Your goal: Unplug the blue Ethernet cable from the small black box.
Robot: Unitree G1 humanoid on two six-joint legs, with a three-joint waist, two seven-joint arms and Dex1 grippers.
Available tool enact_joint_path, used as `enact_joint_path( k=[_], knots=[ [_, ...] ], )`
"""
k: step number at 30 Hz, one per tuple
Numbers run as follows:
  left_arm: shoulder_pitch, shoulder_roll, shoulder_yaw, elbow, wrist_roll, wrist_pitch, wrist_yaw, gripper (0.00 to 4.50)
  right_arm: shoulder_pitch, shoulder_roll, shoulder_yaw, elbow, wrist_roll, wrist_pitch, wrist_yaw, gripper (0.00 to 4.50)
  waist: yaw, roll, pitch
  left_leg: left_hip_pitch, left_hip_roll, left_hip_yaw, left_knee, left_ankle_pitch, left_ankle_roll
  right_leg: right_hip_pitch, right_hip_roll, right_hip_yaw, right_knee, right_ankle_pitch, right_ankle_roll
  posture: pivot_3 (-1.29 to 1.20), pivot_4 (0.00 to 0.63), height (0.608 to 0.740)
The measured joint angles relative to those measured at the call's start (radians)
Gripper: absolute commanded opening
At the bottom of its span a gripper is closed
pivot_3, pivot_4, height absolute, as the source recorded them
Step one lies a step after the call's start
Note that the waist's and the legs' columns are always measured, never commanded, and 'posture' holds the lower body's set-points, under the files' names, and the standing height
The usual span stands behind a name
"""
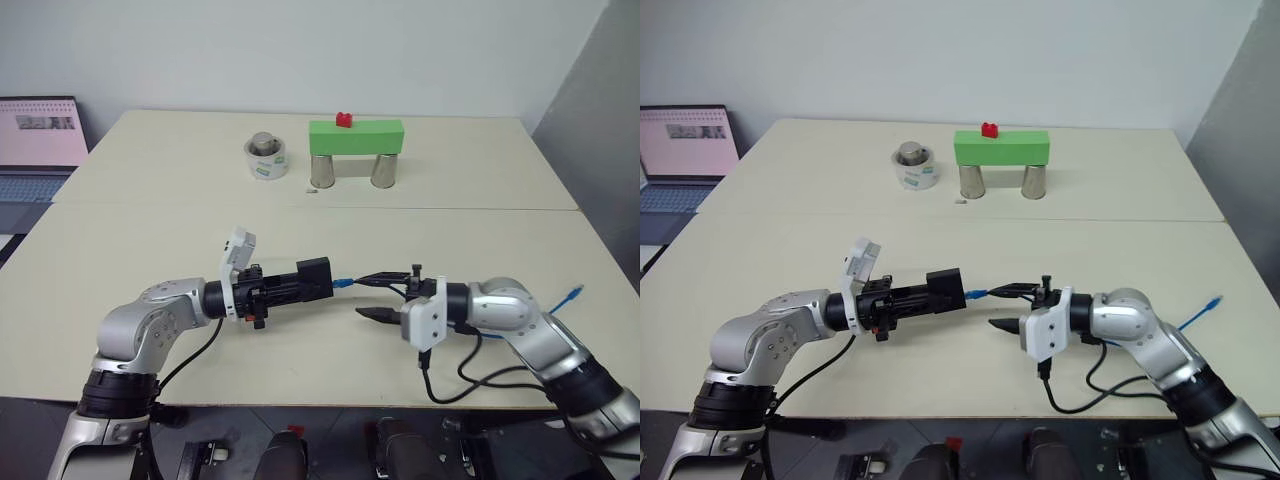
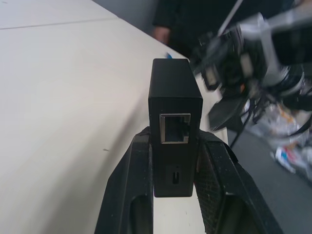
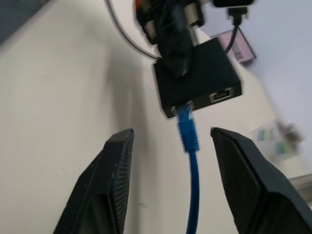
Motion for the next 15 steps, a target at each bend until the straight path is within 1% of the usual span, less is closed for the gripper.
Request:
enact_joint_path(
  k=[1,2,3,5,8,10,15],
  knots=[
    [-0.005,0.003,-0.009,0.000,0.010,-0.017,-0.014,0.79,-0.002,-0.004,-0.019,-0.029,0.060,0.075,-0.002,2.54,0.000,0.000,0.000,0.000,0.000,0.000,0.000,0.000,0.000,0.000,0.000,0.000,0.000,0.000,0.000,0.00,0.150,0.740],
    [-0.009,0.007,-0.022,0.000,0.023,-0.046,-0.042,0.79,-0.009,-0.004,-0.052,-0.073,0.170,0.213,-0.012,2.54,-0.001,0.000,0.000,0.001,0.000,0.000,0.000,0.000,0.000,0.001,0.000,0.000,0.000,0.000,0.000,0.00,0.150,0.740],
    [-0.010,0.008,-0.024,0.000,0.026,-0.052,-0.050,0.79,-0.012,-0.004,-0.060,-0.082,0.199,0.253,-0.015,2.54,-0.002,0.000,0.000,0.001,0.000,0.000,0.000,0.000,0.000,0.001,0.000,0.000,0.000,0.000,0.000,0.00,0.150,0.740],
    [-0.015,0.010,-0.037,0.001,0.044,-0.096,-0.093,0.79,-0.021,0.003,-0.084,-0.106,0.320,0.430,-0.037,2.54,-0.003,0.000,0.000,0.001,0.000,0.000,0.000,0.000,0.000,0.001,0.000,-0.001,0.000,0.000,0.000,0.00,0.150,0.740],
    [-0.024,0.010,-0.042,0.009,0.055,-0.127,-0.120,0.79,-0.034,0.028,-0.090,-0.115,0.396,0.574,-0.066,2.54,-0.003,0.000,0.000,0.001,0.001,0.000,0.000,0.000,0.000,0.000,0.001,-0.001,0.000,0.000,0.000,0.00,0.150,0.740],
    [-0.040,0.011,-0.043,0.011,0.058,-0.136,-0.134,0.79,-0.051,0.069,-0.093,-0.109,0.440,0.663,-0.088,2.54,-0.003,0.000,0.000,0.000,0.000,0.000,0.000,0.000,0.000,0.000,0.001,-0.001,-0.001,0.000,0.000,0.00,0.150,0.740],
    [-0.049,0.011,-0.057,0.007,0.080,-0.157,-0.148,0.79,-0.091,0.107,-0.105,-0.061,0.481,0.789,-0.096,2.54,-0.003,0.000,0.000,-0.001,0.000,0.001,-0.001,0.000,0.000,-0.001,0.000,-0.001,-0.002,0.000,0.000,0.00,0.150,0.740]
  ],
)
